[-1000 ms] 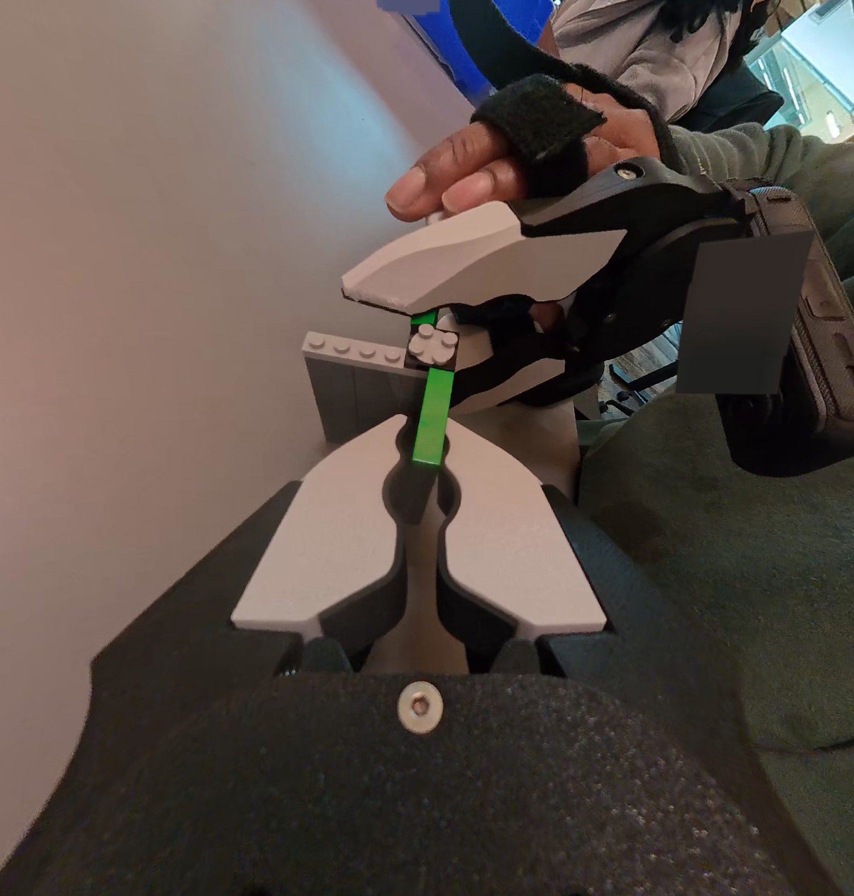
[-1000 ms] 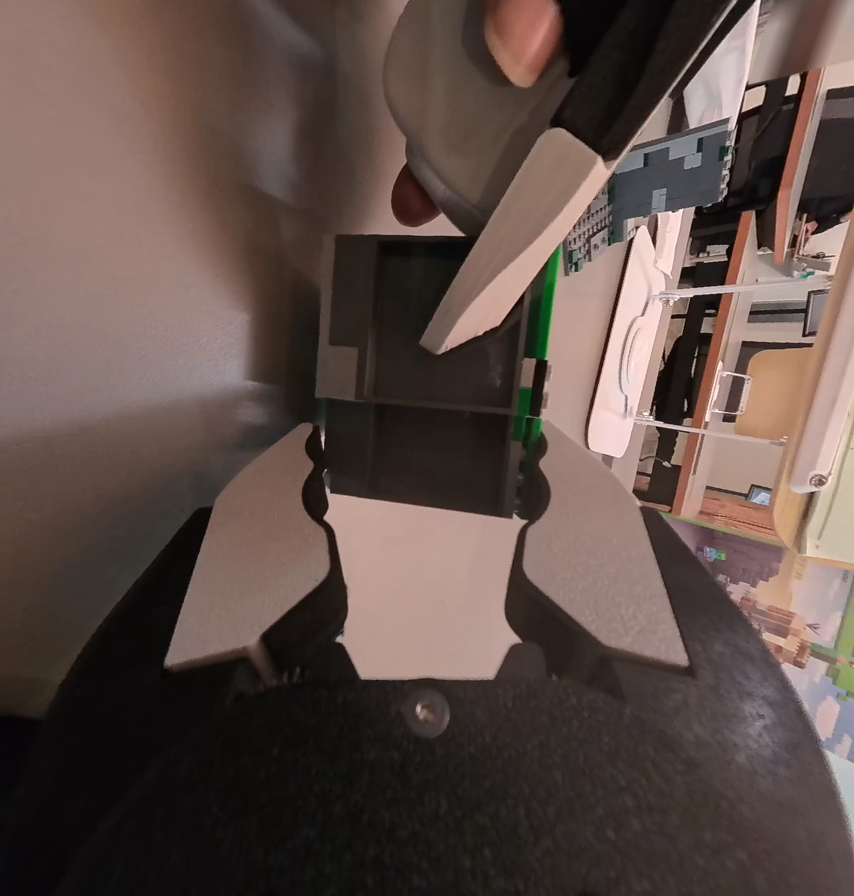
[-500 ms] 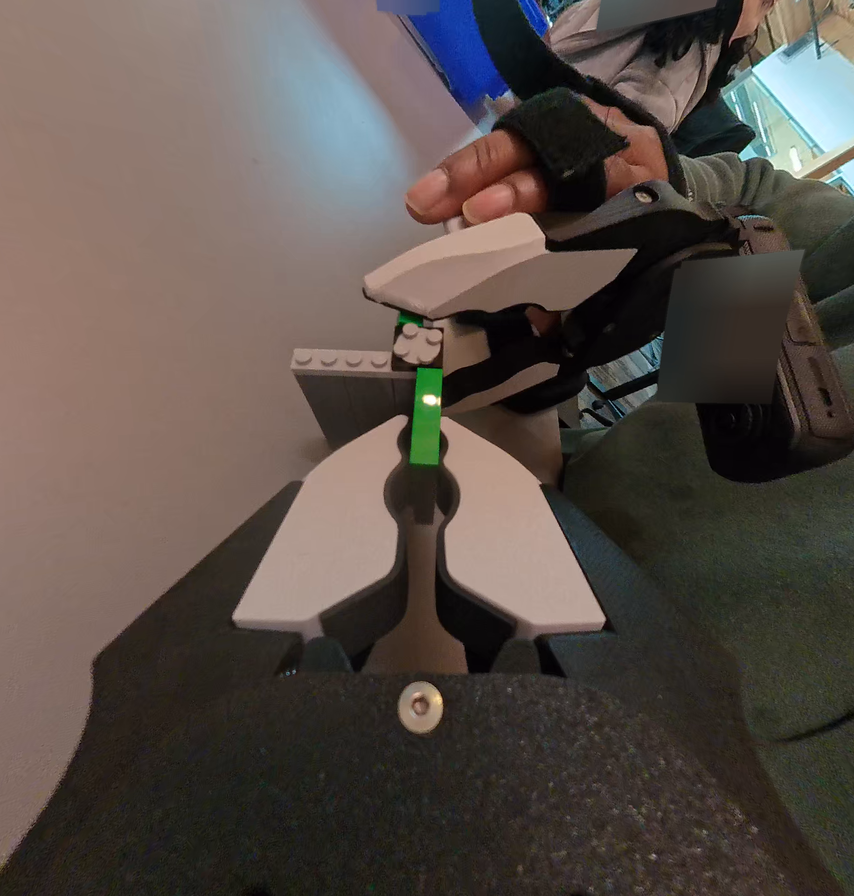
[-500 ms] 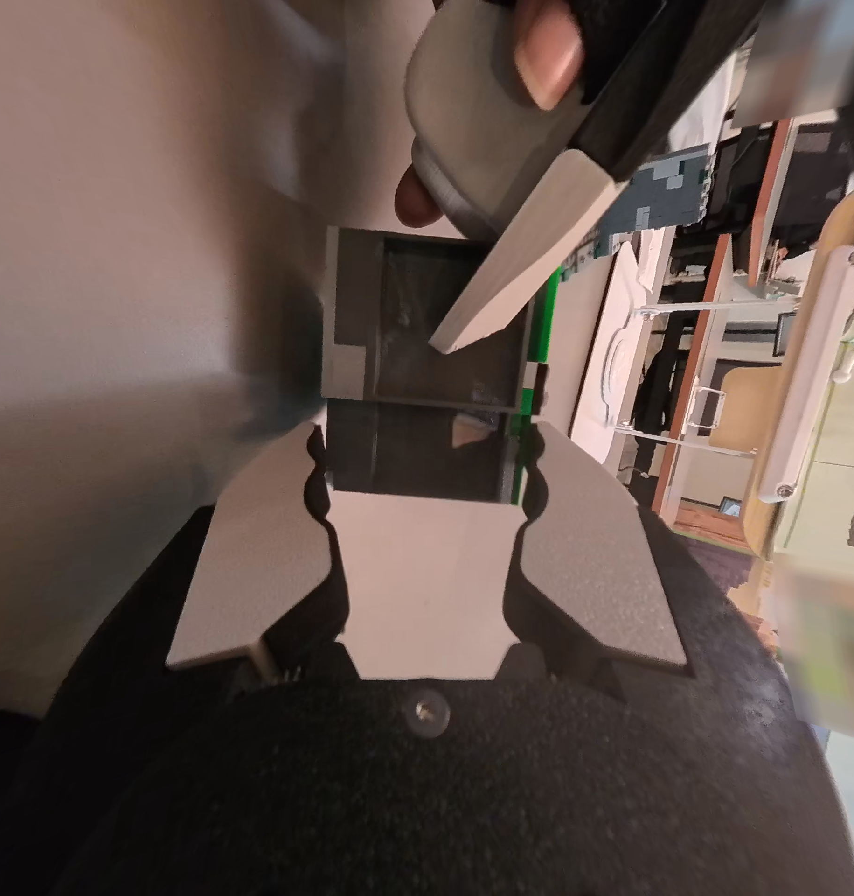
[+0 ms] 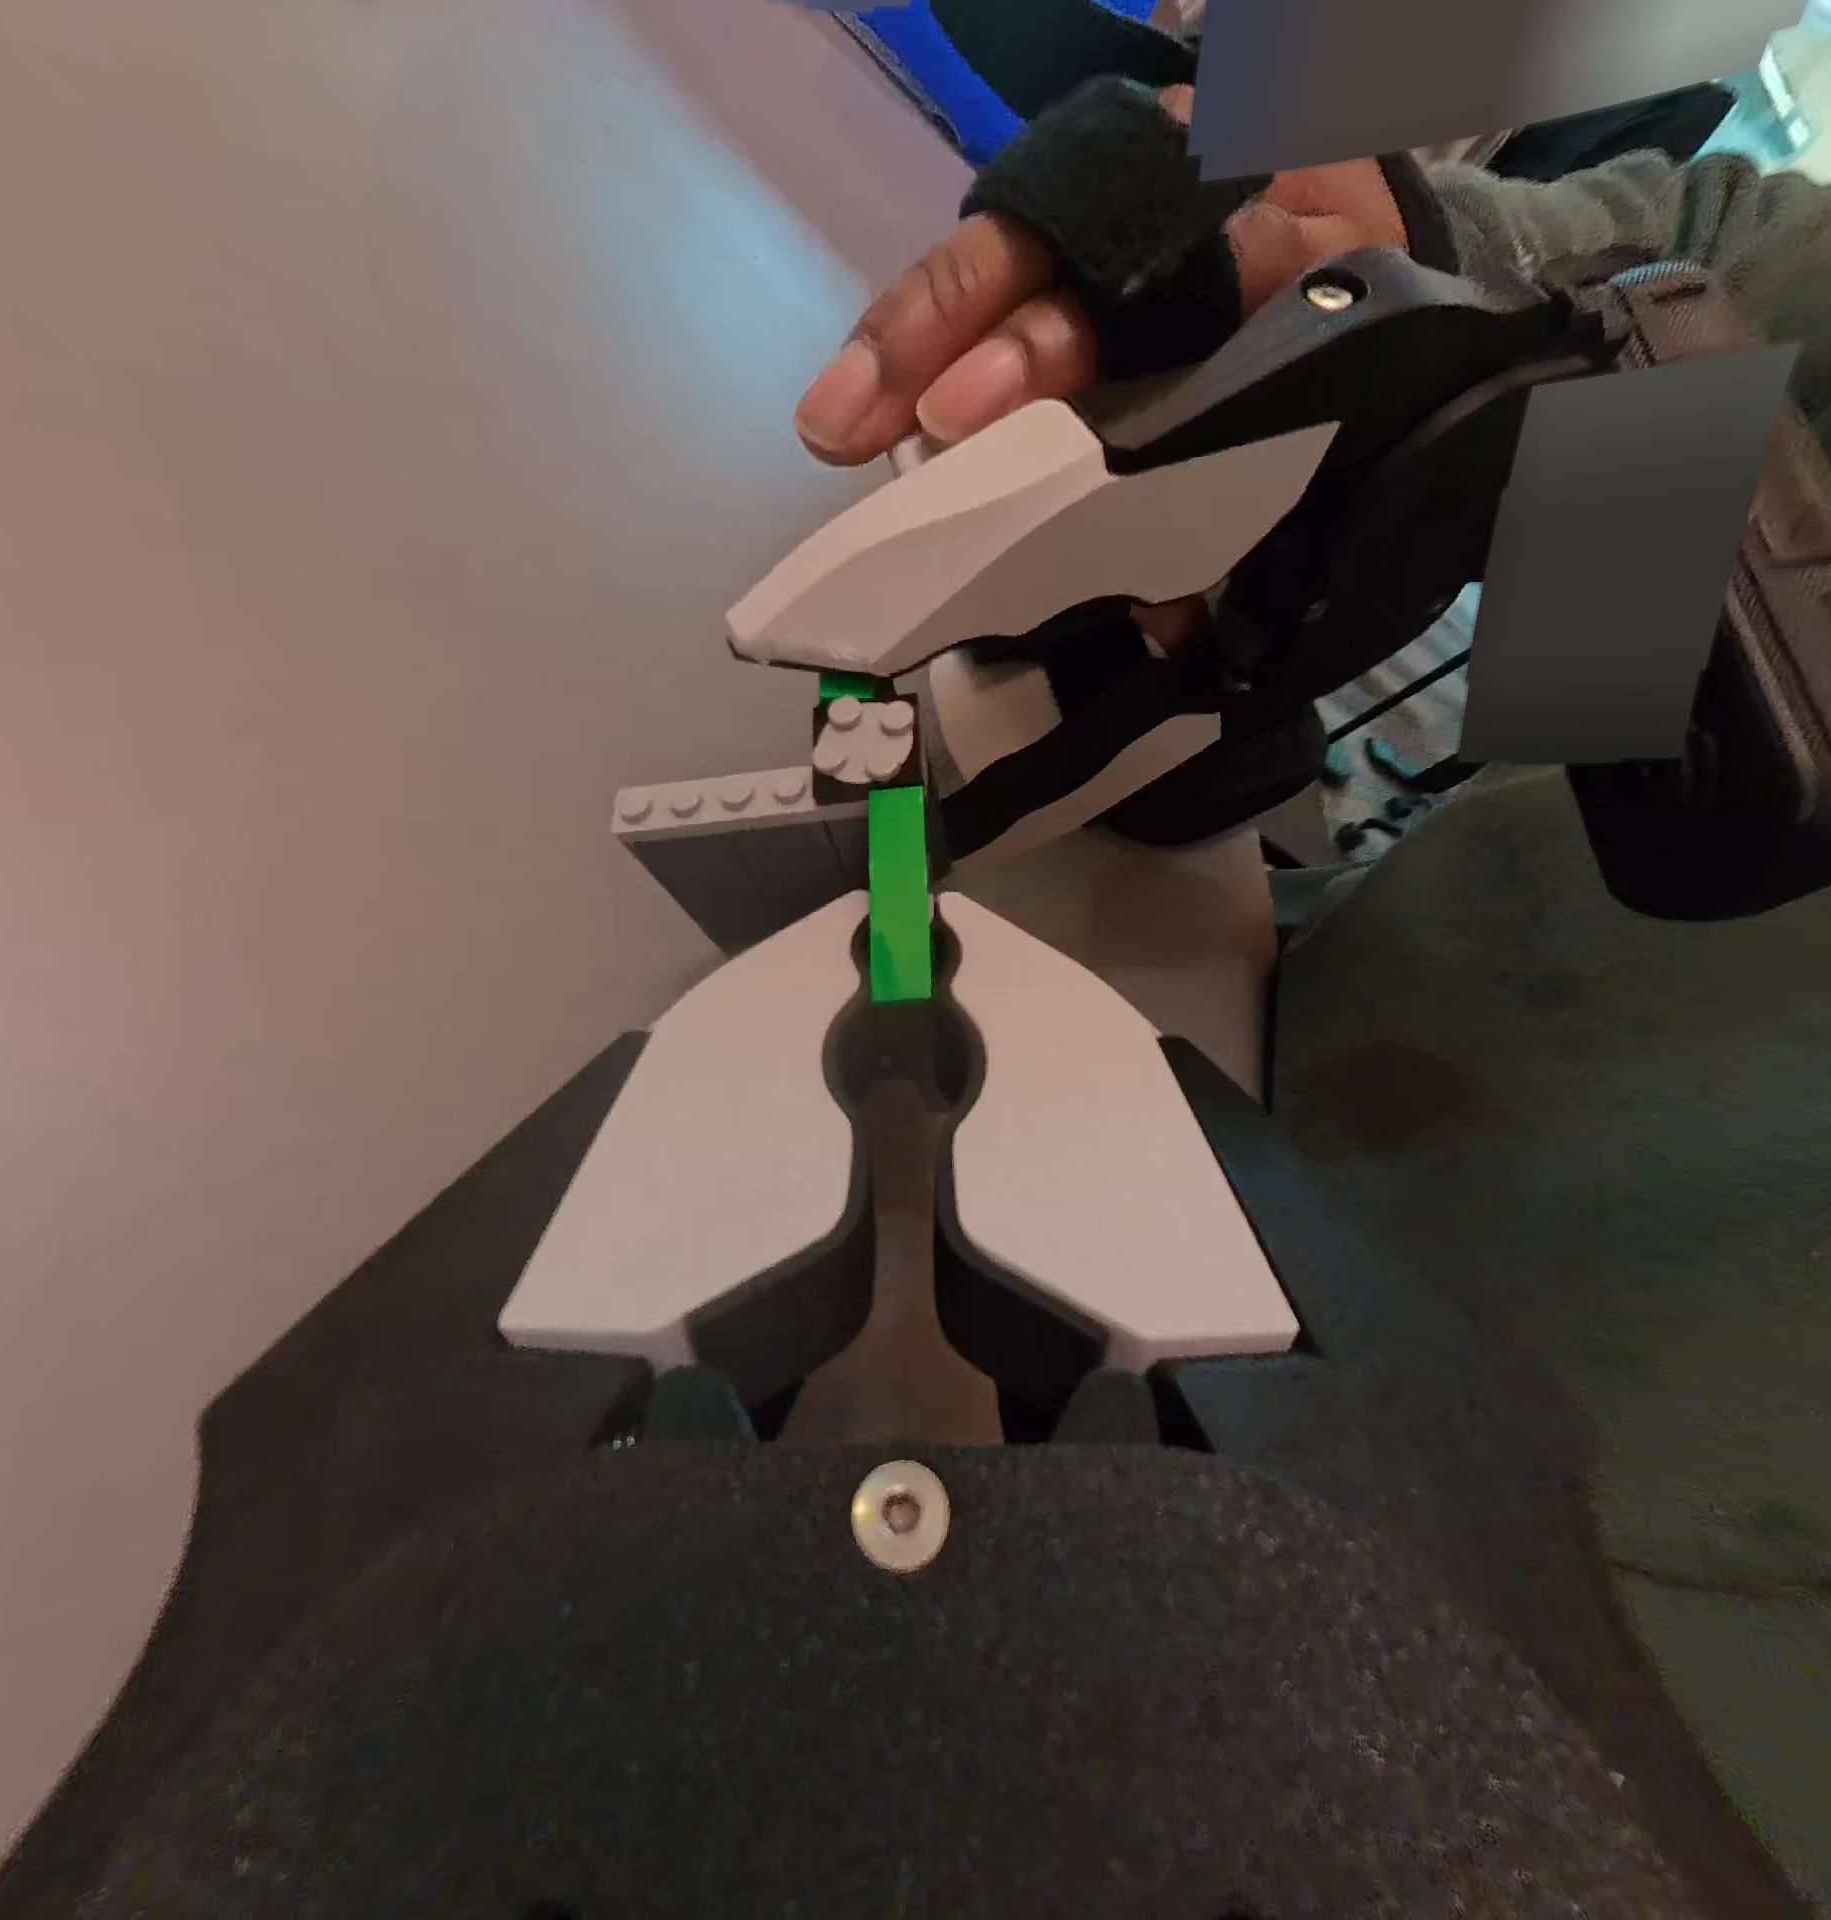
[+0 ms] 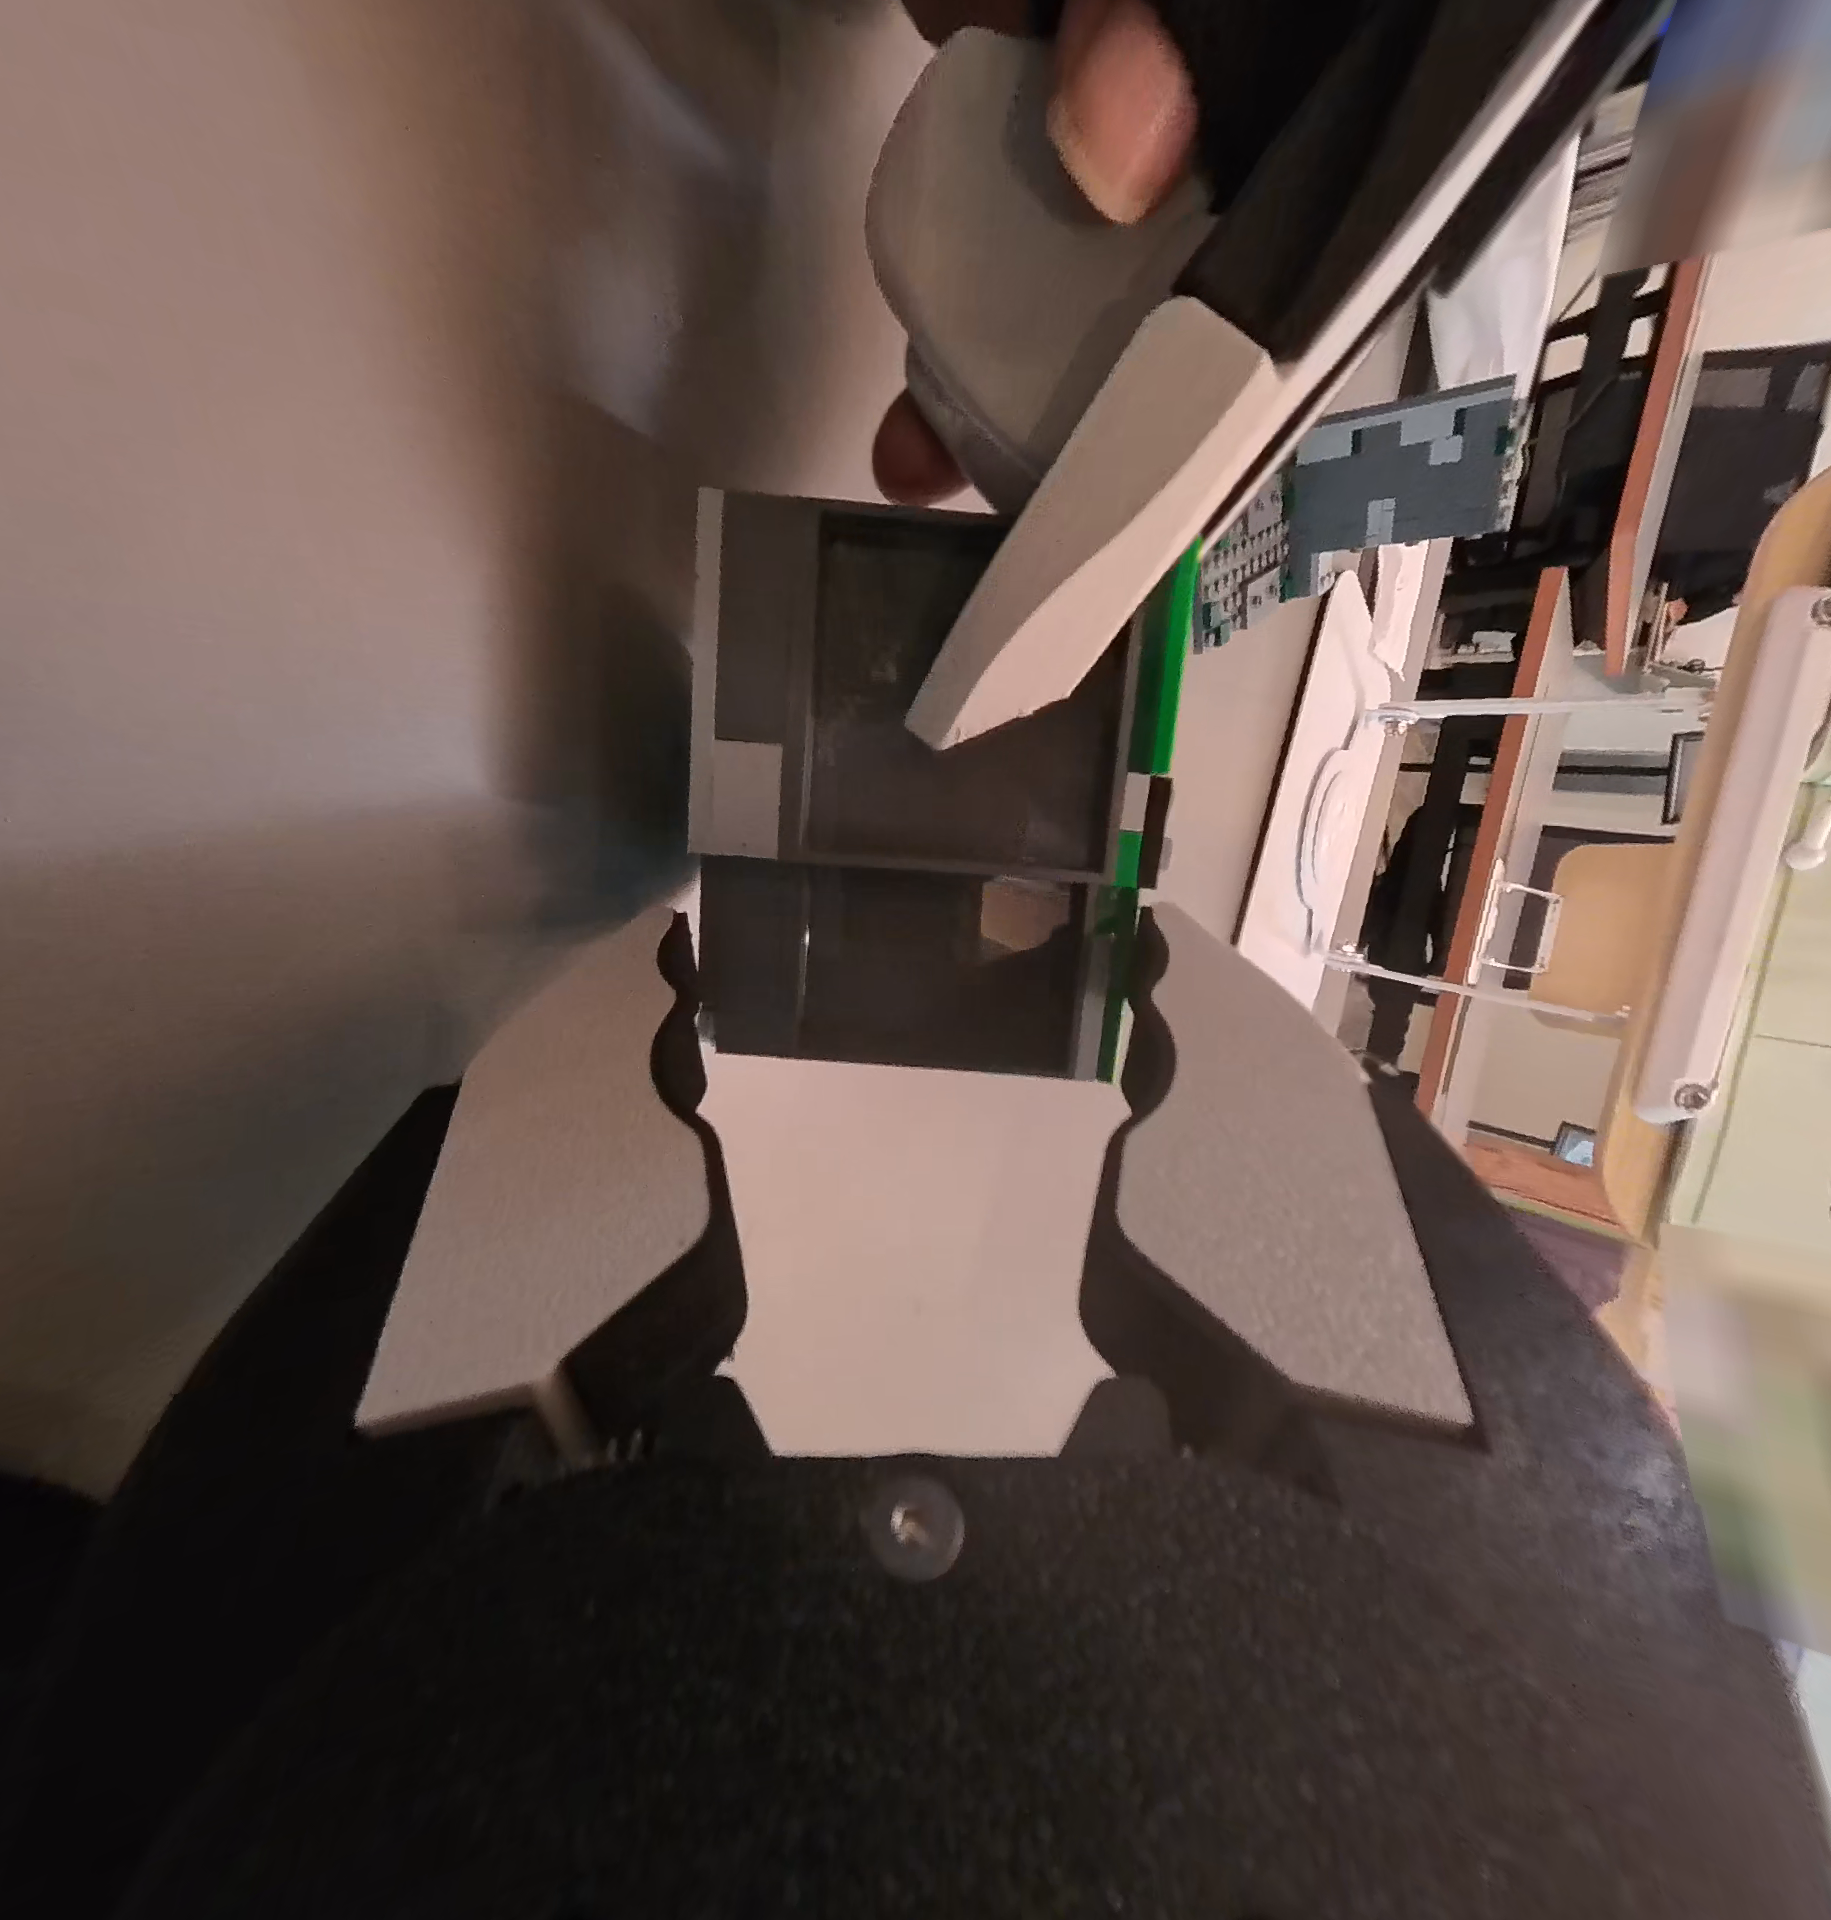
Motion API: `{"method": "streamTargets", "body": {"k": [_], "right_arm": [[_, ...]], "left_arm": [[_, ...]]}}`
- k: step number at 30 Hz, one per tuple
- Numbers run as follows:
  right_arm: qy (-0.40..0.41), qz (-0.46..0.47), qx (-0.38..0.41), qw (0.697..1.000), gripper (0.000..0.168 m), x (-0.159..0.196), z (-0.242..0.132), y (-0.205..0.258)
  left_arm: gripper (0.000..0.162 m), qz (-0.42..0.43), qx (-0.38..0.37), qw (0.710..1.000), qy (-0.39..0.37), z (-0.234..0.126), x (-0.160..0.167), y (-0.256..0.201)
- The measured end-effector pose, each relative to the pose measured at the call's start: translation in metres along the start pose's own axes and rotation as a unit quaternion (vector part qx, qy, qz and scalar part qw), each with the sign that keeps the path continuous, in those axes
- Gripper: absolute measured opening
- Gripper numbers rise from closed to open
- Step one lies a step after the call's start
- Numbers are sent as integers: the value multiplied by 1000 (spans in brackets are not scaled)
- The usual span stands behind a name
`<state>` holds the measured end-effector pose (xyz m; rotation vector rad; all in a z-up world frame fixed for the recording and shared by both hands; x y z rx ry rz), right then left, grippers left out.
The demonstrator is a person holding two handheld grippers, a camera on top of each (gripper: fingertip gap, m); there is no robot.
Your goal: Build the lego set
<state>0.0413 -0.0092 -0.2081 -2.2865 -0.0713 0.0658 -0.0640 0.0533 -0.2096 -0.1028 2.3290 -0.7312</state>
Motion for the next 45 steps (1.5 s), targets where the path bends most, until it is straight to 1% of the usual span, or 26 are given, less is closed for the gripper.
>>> {"method": "streamTargets", "body": {"k": [4, 9, 11, 13, 14, 15, 16, 18, 19, 20, 21, 22, 23, 24, 26, 28, 32, 35, 41, 45], "right_arm": [[-8, 3, 9, 1000, 80, -1, -4, 4], [-22, 17, 0, 1000, 87, -2, -9, 9], [-41, 45, -20, 998, 88, -1, -14, 8], [-83, 114, -72, 987, 85, 2, -23, 0], [-110, 158, -112, 975, 81, 4, -28, -5], [-135, 205, -159, 956, 75, 8, -32, -11], [-157, 253, -205, 932, 69, 12, -35, -18], [-205, 325, -278, 880, 49, 22, -40, -32], [-218, 346, -299, 862, 37, 26, -41, -38], [-224, 358, -317, 849, 30, 29, -42, -42], [-231, 361, -336, 839, 25, 29, -44, -44], [-233, 364, -347, 833, 16, 28, -44, -45], [-225, 366, -348, 833, 6, 27, -43, -45], [-215, 361, -350, 837, 2, 25, -41, -44], [-192, 344, -343, 853, 0, 20, -36, -40], [-180, 331, -345, 860, 0, 15, -31, -36], [-167, 338, -358, 854, 0, 16, -24, -33], [-167, 352, -380, 839, 0, 17, -23, -33], [-163, 352, -385, 838, 0, 16, -22, -34], [-158, 363, -403, 825, 0, 16, -22, -34]], "left_arm": [[5, 47, -64, 997, 6, 6, 1, -4], [5, 81, -113, 990, 10, 8, 3, -8], [5, 97, -134, 986, 15, 9, 4, -10], [5, 121, -163, 979, 21, 11, 5, -12], [5, 131, -171, 976, 24, 12, 6, -13], [5, 138, -177, 974, 24, 13, 8, -15], [7, 141, -177, 974, 25, 15, 9, -16], [12, 142, -175, 974, 23, 15, 11, -17], [13, 144, -174, 974, 19, 15, 11, -18], [13, 145, -177, 973, 16, 13, 11, -18], [14, 150, -181, 972, 12, 11, 11, -20], [13, 157, -187, 970, 8, 9, 10, -21], [13, 166, -192, 967, 4, 8, 9, -23], [13, 173, -200, 965, 4, 7, 8, -24], [12, 186, -208, 960, 10, 8, 5, -23], [9, 189, -206, 960, 6, 9, 4, -24], [8, 193, -200, 961, 4, 10, 5, -24], [8, 197, -199, 960, 3, 10, 5, -25], [8, 193, -193, 962, -1, 11, 5, -24], [8, 193, -191, 962, -4, 11, 5, -24]]}}
Point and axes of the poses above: each gripper's, where its closed fingertips meet, z out along the fingers, x out of its underside, y = z × x across the jaws, the point moved 7 cm from there along -z, back along the fingers, and after that the axes turned 15 degrees about y, right-handed, at the moved point
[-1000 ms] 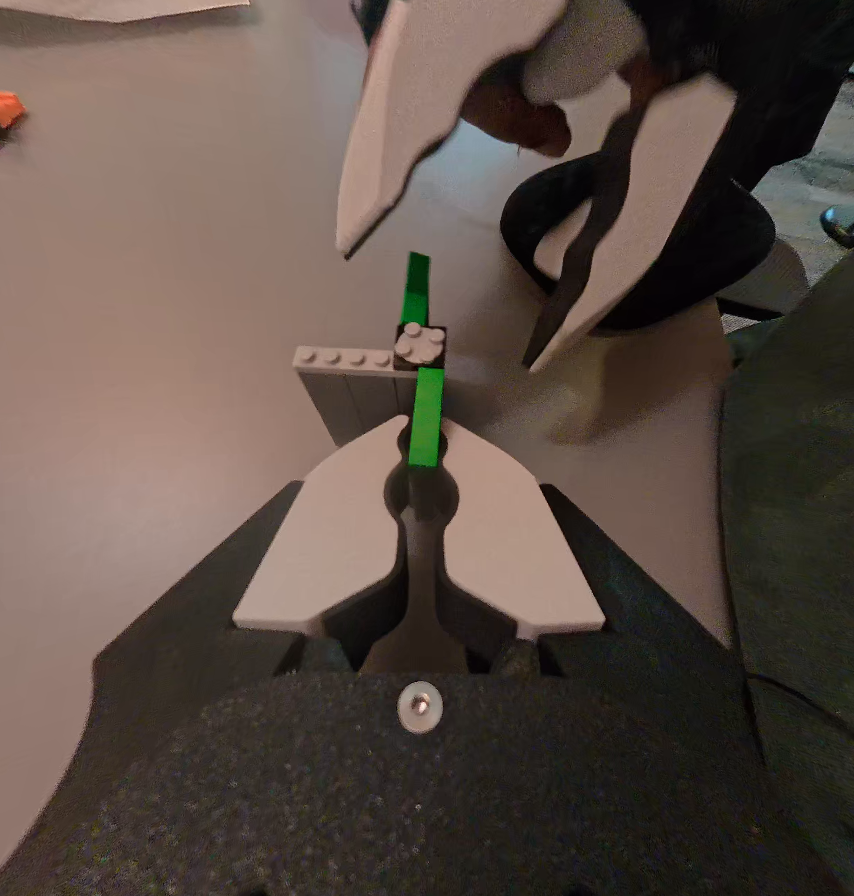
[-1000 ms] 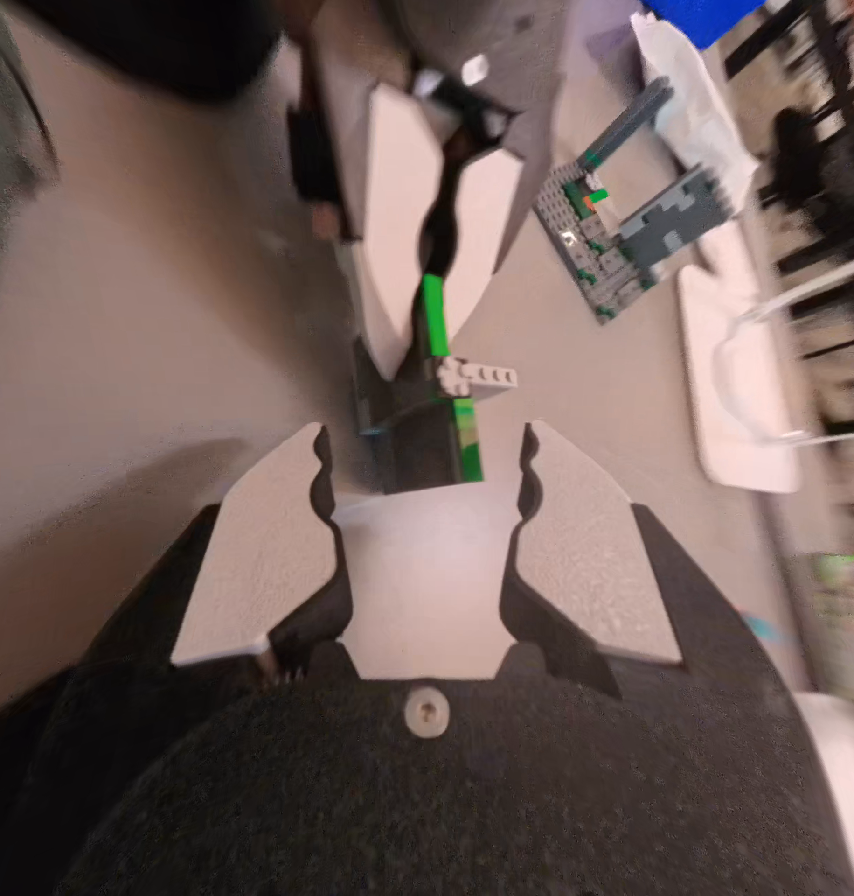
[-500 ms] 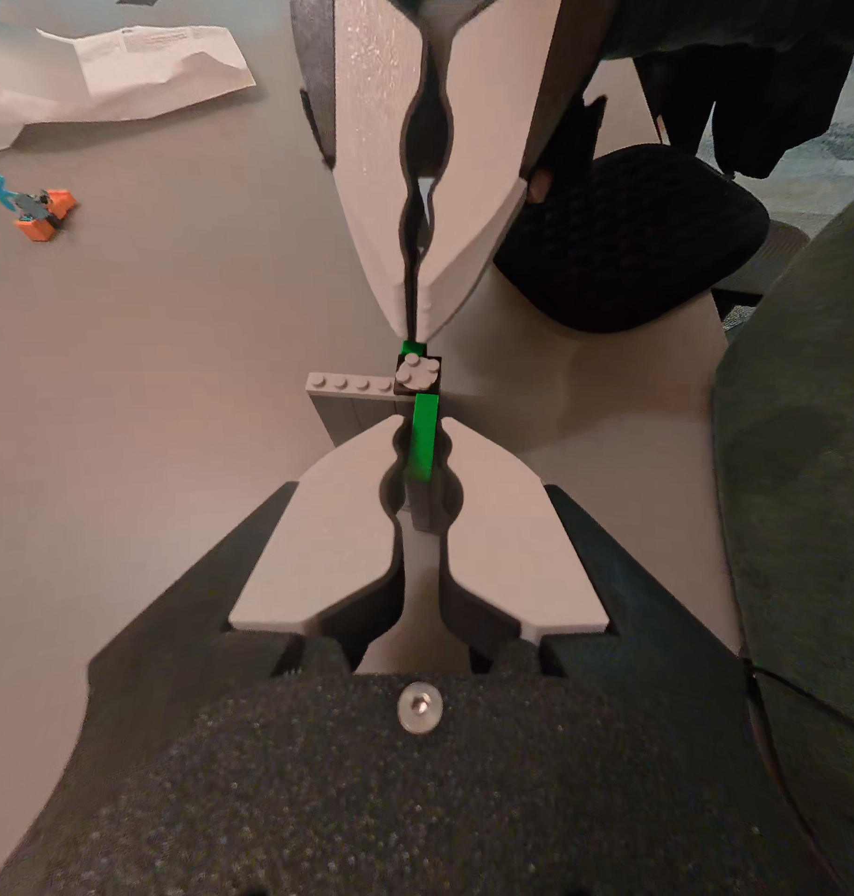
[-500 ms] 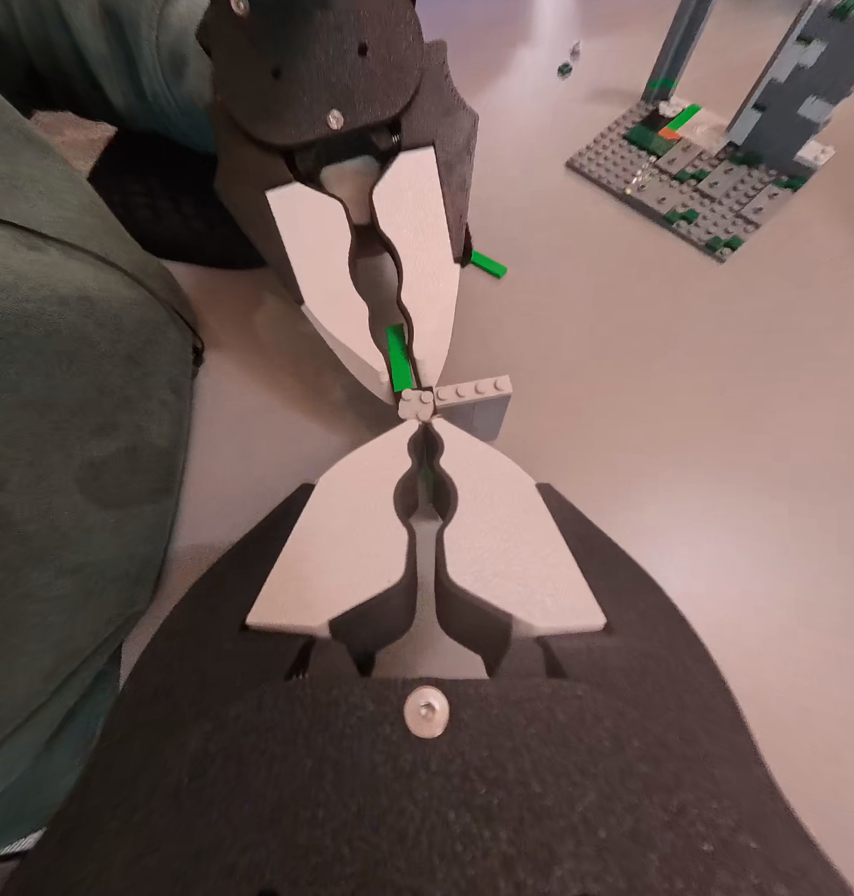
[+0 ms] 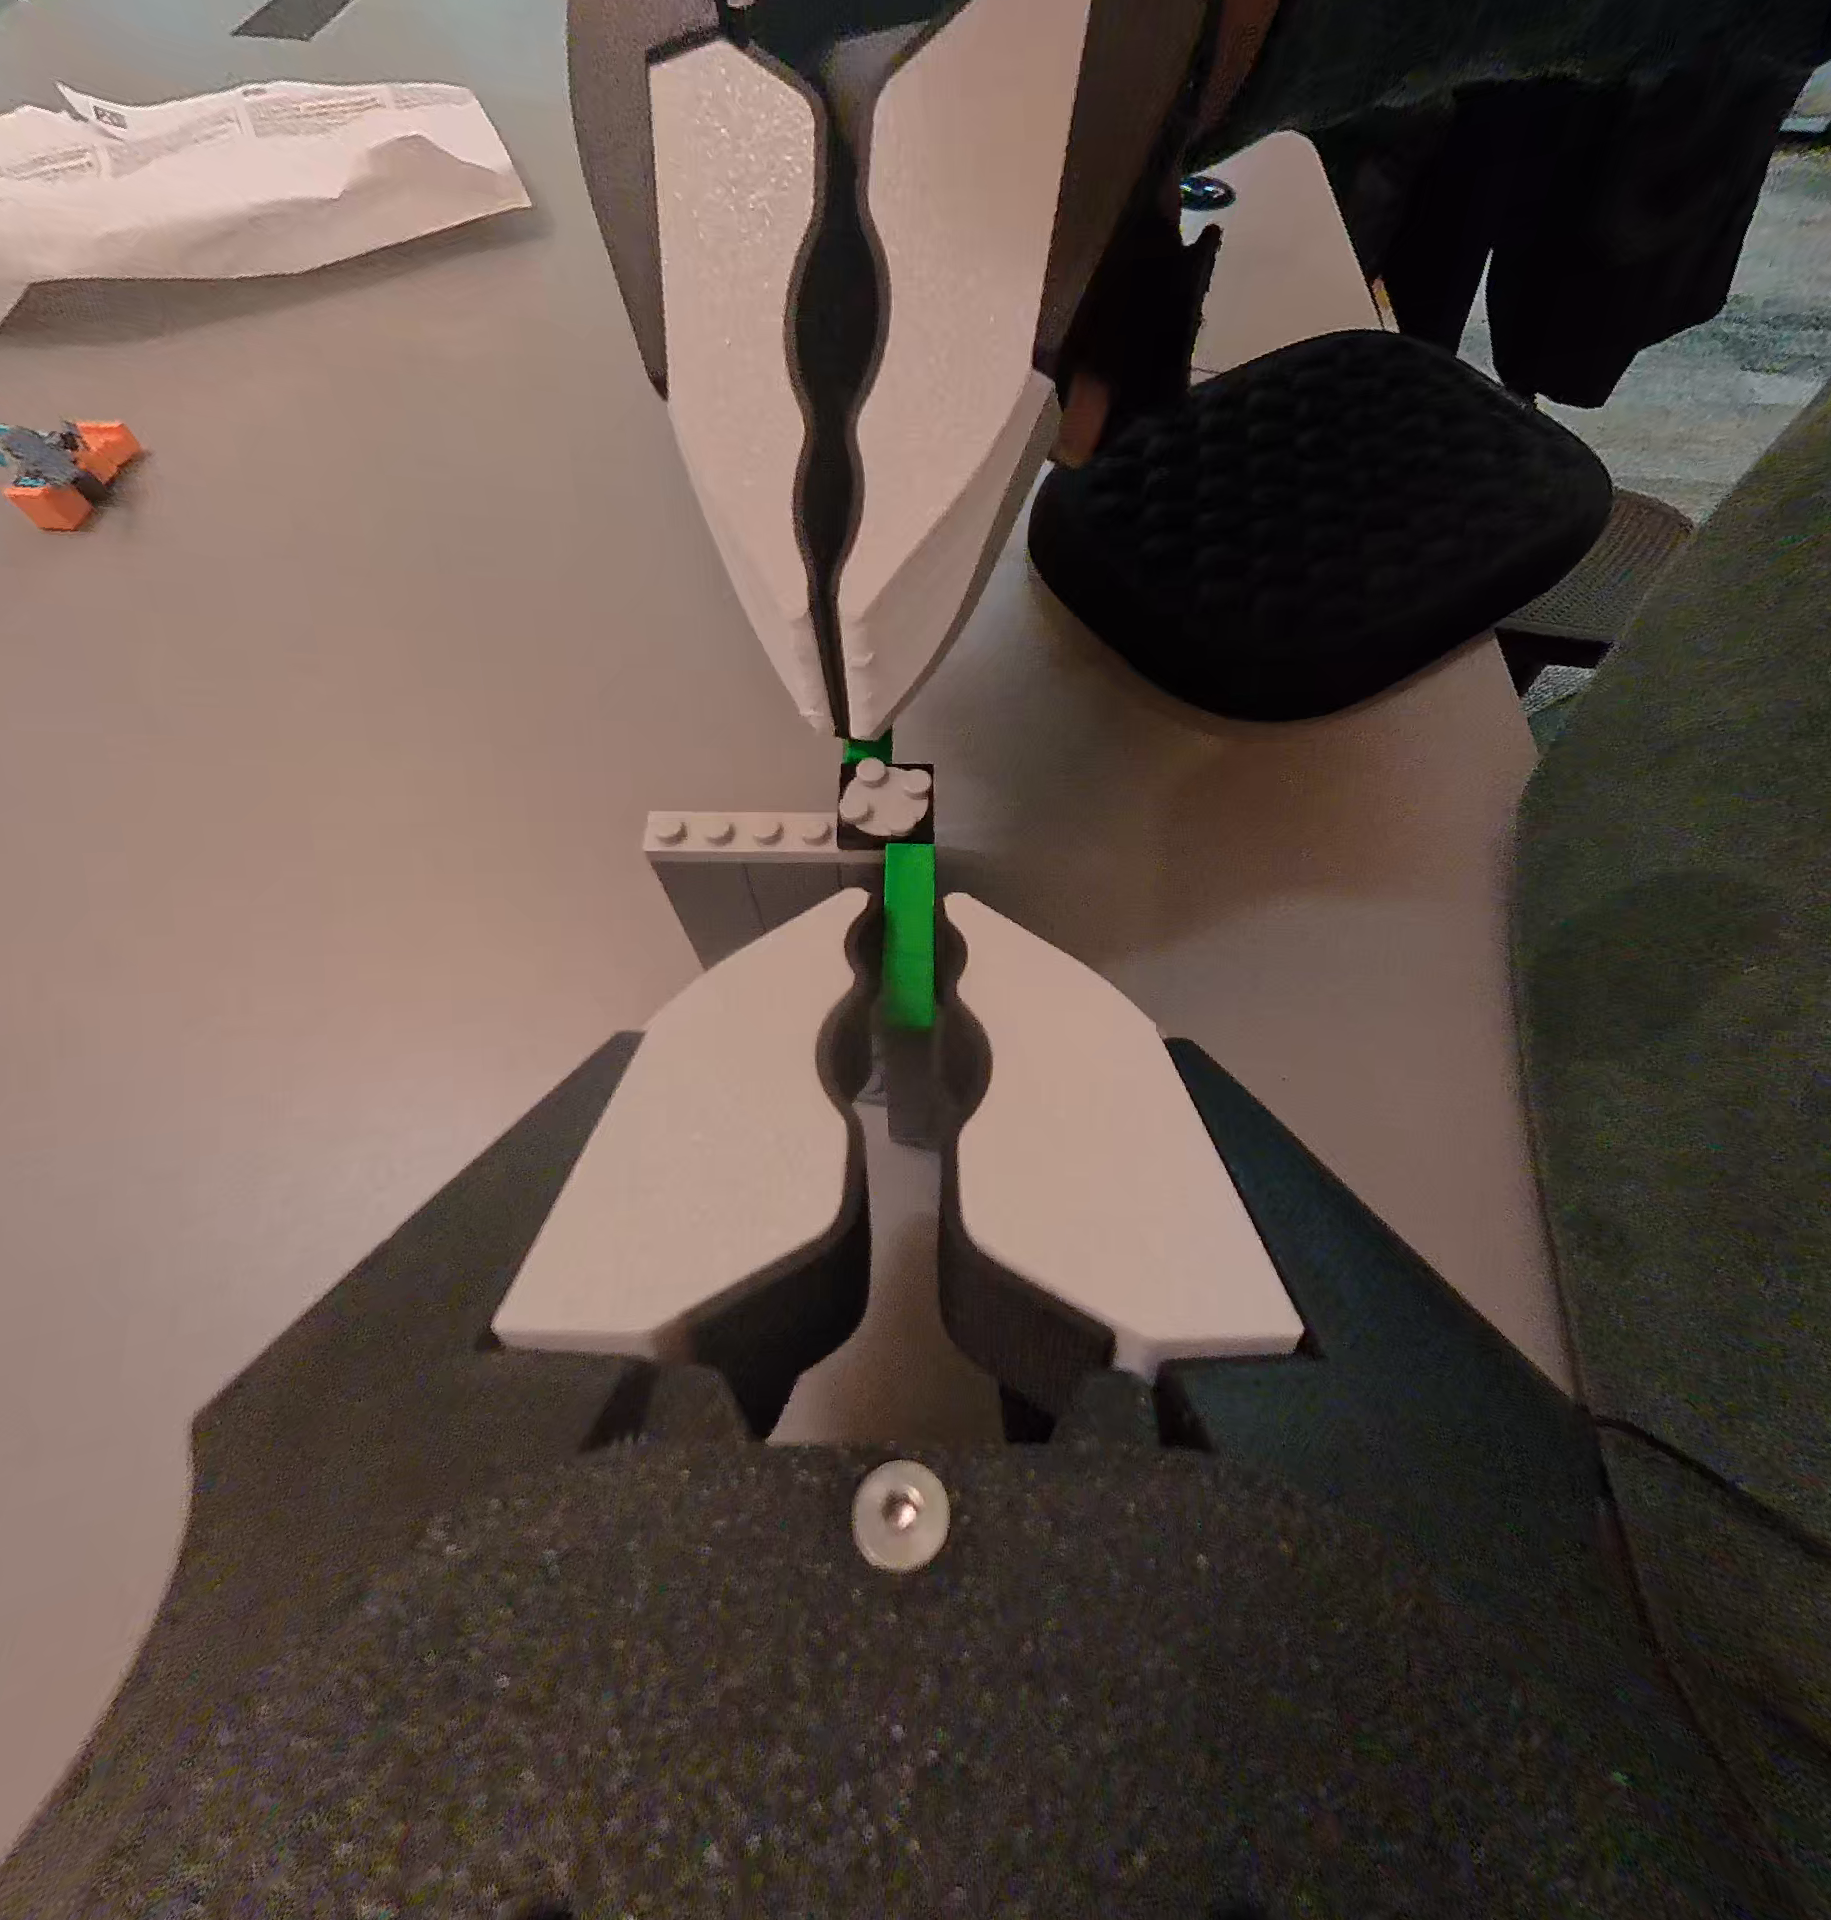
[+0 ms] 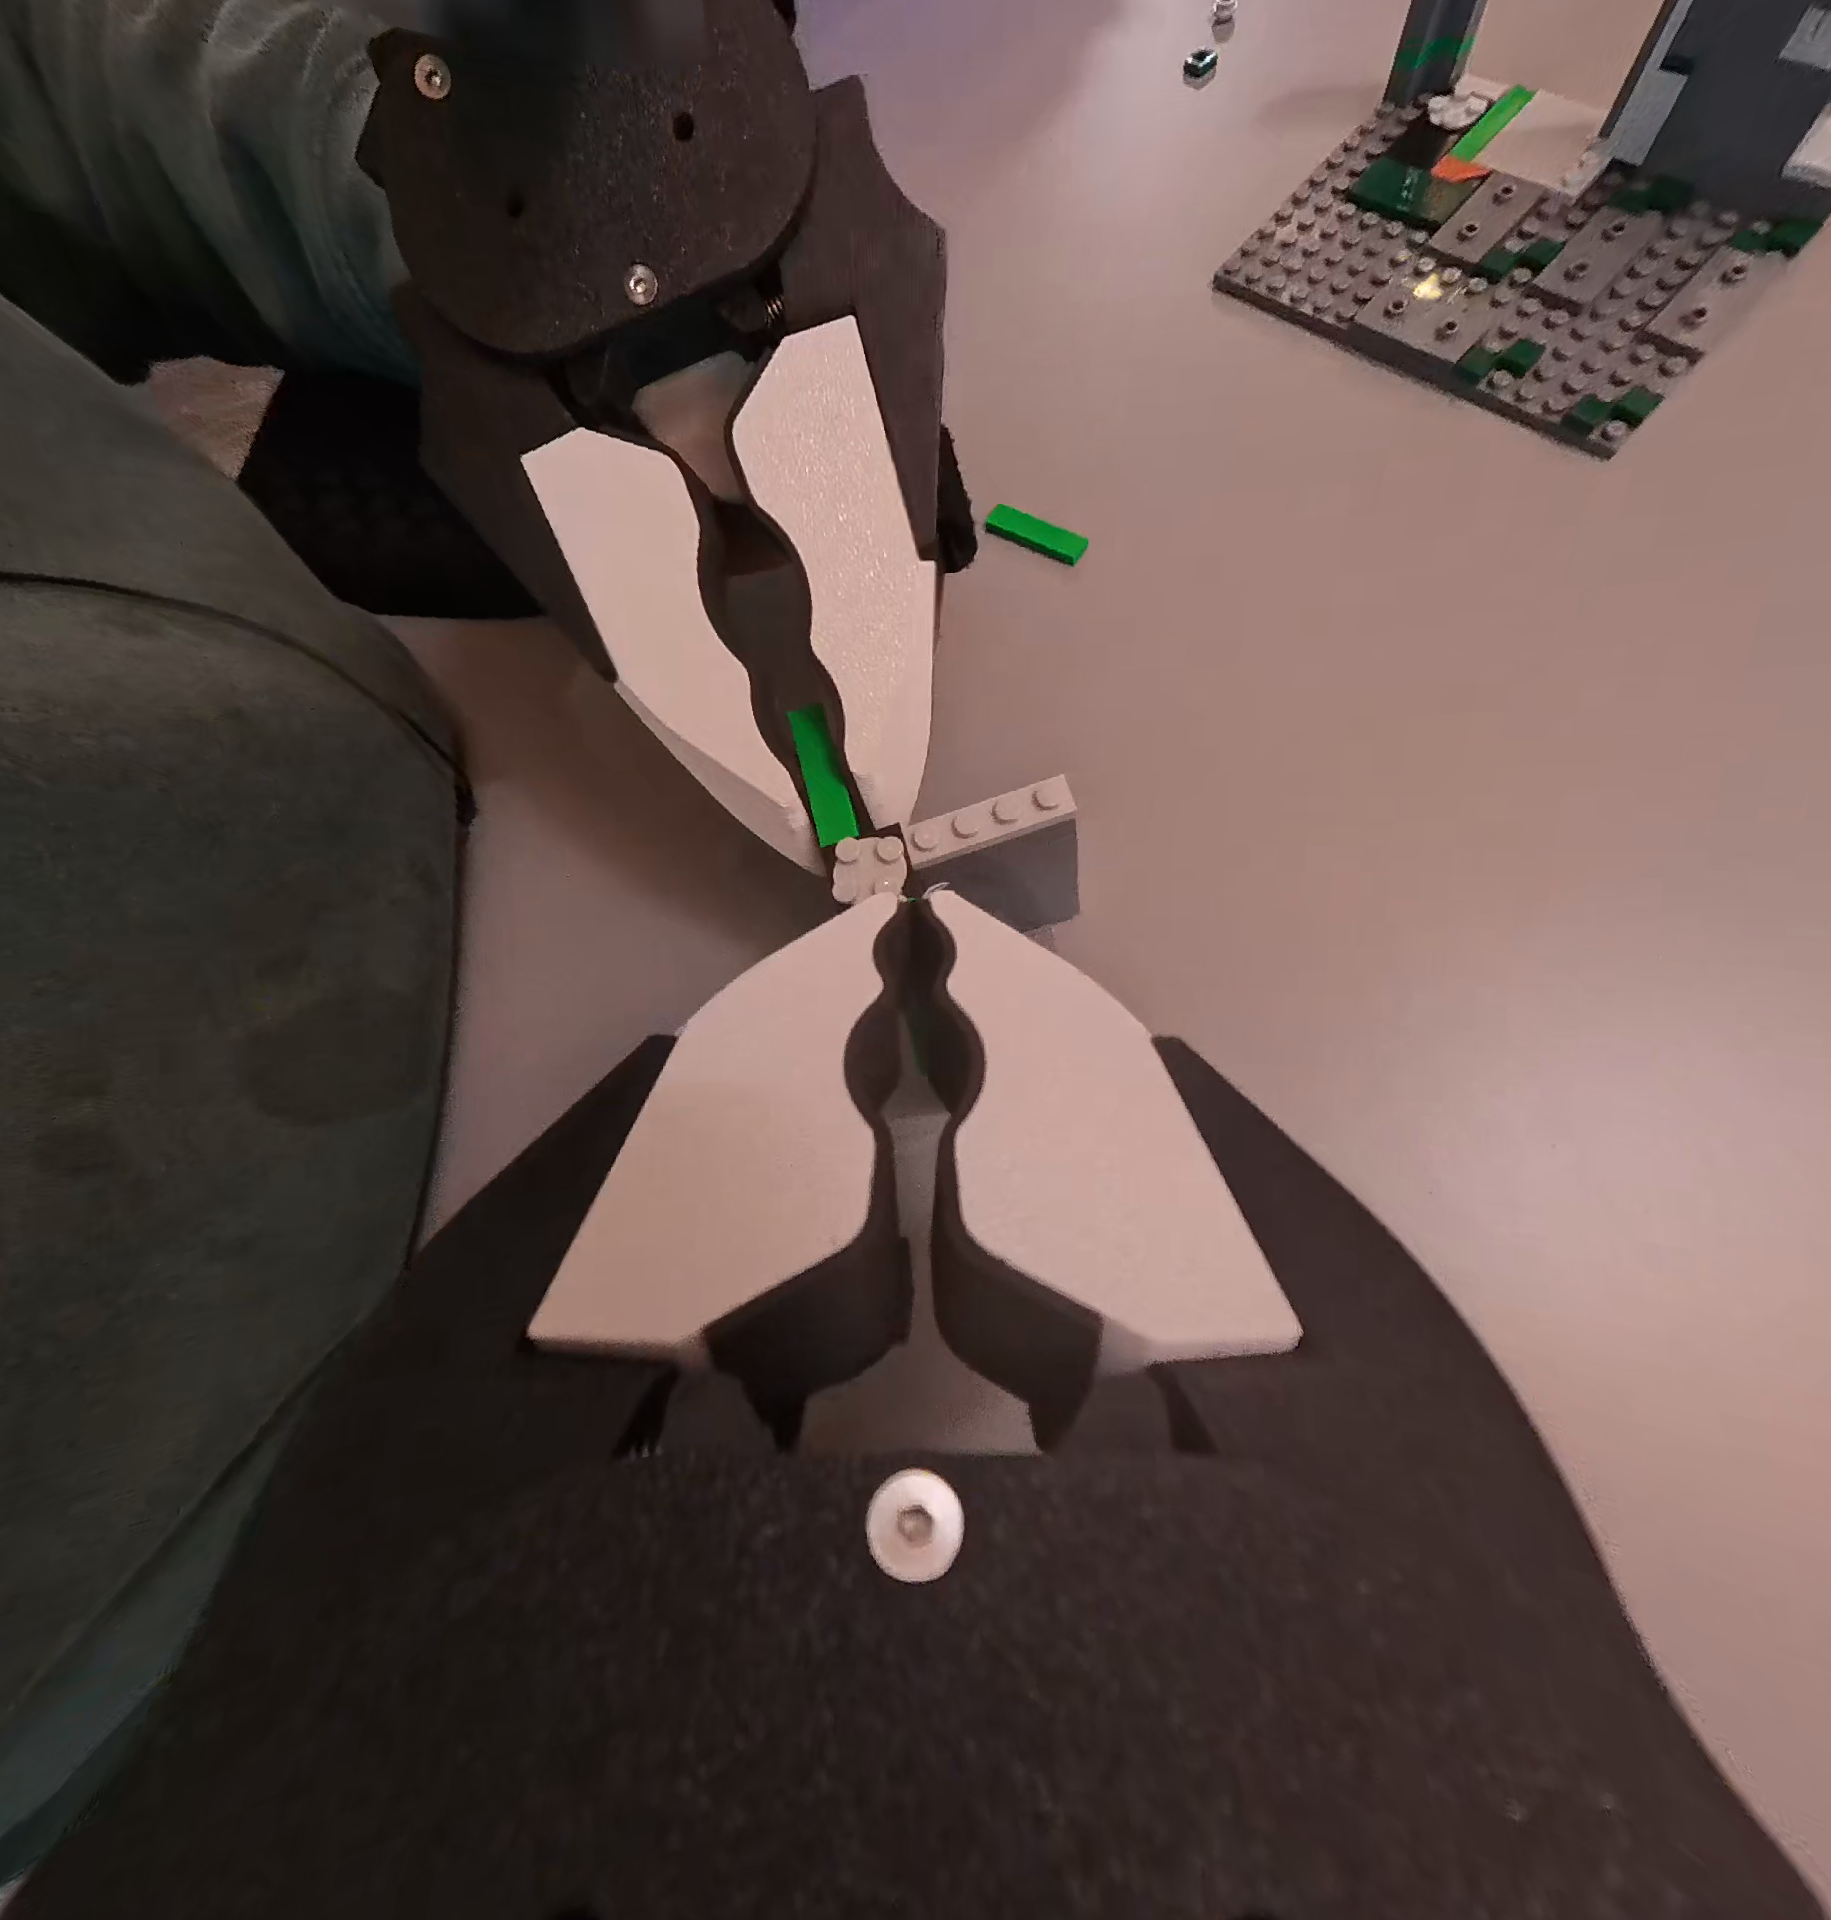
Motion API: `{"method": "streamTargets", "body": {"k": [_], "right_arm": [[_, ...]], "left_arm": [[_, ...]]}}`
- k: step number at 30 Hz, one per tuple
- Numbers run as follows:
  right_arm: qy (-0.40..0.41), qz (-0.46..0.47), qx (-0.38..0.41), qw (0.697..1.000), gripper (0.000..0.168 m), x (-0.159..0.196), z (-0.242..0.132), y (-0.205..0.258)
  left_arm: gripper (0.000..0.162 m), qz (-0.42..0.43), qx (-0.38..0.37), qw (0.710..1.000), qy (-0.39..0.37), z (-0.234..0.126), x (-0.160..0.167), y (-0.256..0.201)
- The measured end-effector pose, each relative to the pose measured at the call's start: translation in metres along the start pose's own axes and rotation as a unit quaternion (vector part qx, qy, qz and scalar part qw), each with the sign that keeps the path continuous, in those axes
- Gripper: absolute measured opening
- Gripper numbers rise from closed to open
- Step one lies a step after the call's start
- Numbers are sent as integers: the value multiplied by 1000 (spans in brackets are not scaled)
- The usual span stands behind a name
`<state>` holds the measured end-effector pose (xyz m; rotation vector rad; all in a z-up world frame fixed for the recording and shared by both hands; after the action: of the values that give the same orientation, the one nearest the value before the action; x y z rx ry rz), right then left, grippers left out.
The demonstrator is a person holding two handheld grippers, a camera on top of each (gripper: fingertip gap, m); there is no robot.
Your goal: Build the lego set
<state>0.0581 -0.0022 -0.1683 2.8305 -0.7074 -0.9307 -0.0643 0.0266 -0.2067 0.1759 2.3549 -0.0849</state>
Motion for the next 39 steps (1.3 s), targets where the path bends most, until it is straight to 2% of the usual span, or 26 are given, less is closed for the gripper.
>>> {"method": "streamTargets", "body": {"k": [11, 28, 29, 30, 31, 32, 34, 36, 39], "right_arm": [[-9, 50, -77, 996, 0, 2, 1, -7], [-26, 61, -114, 991, 2, 4, 3, -13], [4, 64, -99, 993, 1, 11, 8, -17], [109, 57, -60, 991, 0, 31, 26, -21], [68, 82, -119, 987, 0, 35, 35, -12], [36, 78, -104, 991, 0, 29, 28, -12], [-51, 56, -40, 996, 0, 3, -16, -24], [-40, 34, 2, 999, 0, -3, -33, -28], [-42, 25, 14, 999, 0, -3, -40, -27]], "left_arm": [[8, 0, 3, 1000, -2, 0, 0, 0], [8, -1, 3, 1000, -1, 0, 0, 2], [9, 4, 12, 1000, -4, 0, 0, 1], [11, 1, 22, 1000, -2, 2, -1, -2], [14, 2, 31, 999, -14, 1, -3, -4], [12, -4, 27, 1000, -3, 1, -2, -5], [7, 8, 6, 1000, 1, 2, 0, -6], [8, 10, 14, 1000, 9, 2, -1, -5], [8, 12, 15, 1000, 6, 4, -3, -4]]}}
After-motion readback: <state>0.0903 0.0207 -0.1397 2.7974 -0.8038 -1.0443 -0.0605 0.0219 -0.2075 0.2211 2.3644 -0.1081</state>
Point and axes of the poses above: each gripper's, where its closed fingertips meet, z out along the fingers, x out of its underside, y = z × x across the jaws, the point moved 7 cm from there along -z, back along the fingers, and after that the axes turned 15 degrees about y, right-handed, at the moved point
